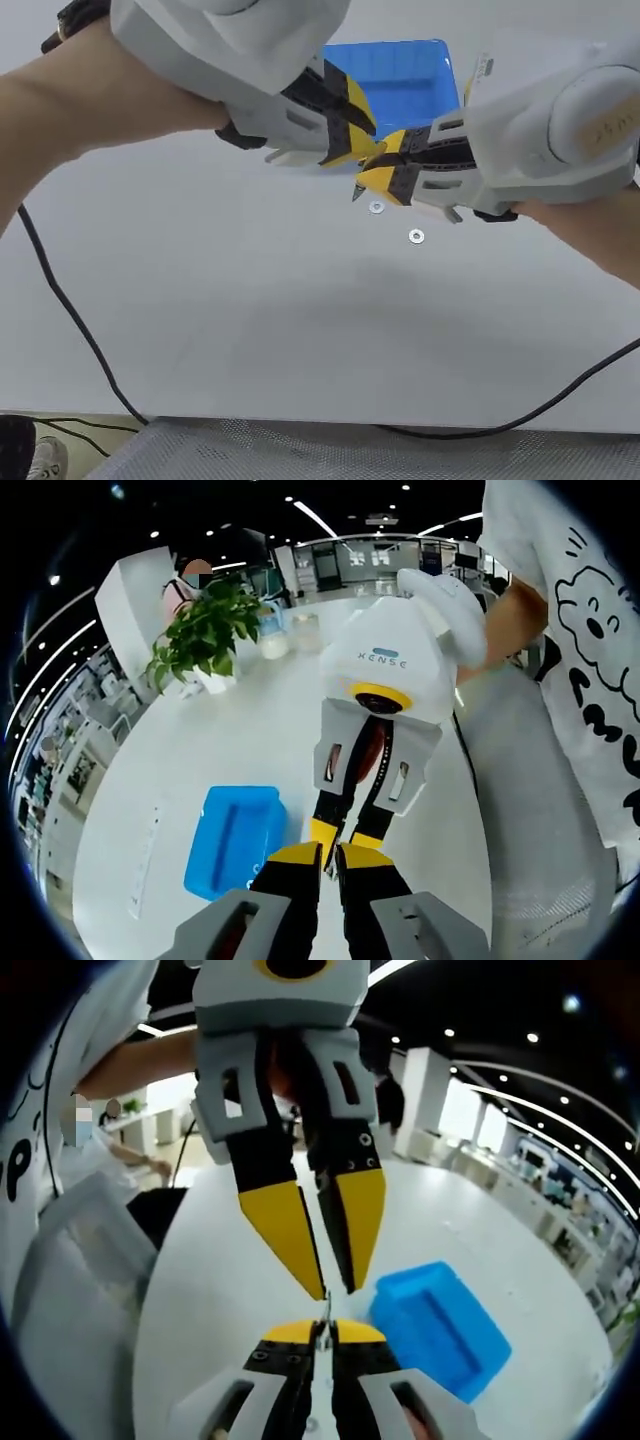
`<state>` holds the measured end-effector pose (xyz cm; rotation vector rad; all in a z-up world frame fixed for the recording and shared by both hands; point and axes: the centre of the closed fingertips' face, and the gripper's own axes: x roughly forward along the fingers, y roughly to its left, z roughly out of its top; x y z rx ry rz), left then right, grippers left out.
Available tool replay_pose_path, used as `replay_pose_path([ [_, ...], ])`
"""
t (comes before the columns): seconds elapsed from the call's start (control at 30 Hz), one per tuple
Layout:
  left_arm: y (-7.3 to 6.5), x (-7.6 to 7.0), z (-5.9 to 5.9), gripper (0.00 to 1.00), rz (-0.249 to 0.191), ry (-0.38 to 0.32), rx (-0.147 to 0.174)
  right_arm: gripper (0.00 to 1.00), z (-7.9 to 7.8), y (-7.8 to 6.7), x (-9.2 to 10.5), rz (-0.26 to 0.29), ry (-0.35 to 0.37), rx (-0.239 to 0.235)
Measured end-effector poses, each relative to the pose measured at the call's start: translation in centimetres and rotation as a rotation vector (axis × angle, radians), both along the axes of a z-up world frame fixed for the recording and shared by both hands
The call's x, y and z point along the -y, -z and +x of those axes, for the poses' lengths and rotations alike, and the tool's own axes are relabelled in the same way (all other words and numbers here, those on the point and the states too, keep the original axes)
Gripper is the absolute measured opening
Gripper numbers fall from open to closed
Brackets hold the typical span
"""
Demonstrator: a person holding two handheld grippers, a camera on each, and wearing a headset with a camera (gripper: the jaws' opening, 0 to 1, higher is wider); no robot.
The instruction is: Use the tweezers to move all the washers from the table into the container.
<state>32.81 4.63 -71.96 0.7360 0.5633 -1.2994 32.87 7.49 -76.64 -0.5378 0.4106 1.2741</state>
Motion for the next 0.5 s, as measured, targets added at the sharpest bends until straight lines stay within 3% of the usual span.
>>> replay_pose_path([
  [0.33,0.7,0.3,-0.8,0.00,0.019,0.060,-0.021,0.02,-0.3,0.5,0.1,-0.016,-0.014,-0.009],
  [0.5,1.1,0.3,-0.8,0.00,0.027,0.055,-0.033,0.02,-0.3,0.6,0.0,-0.017,-0.016,-0.011],
])
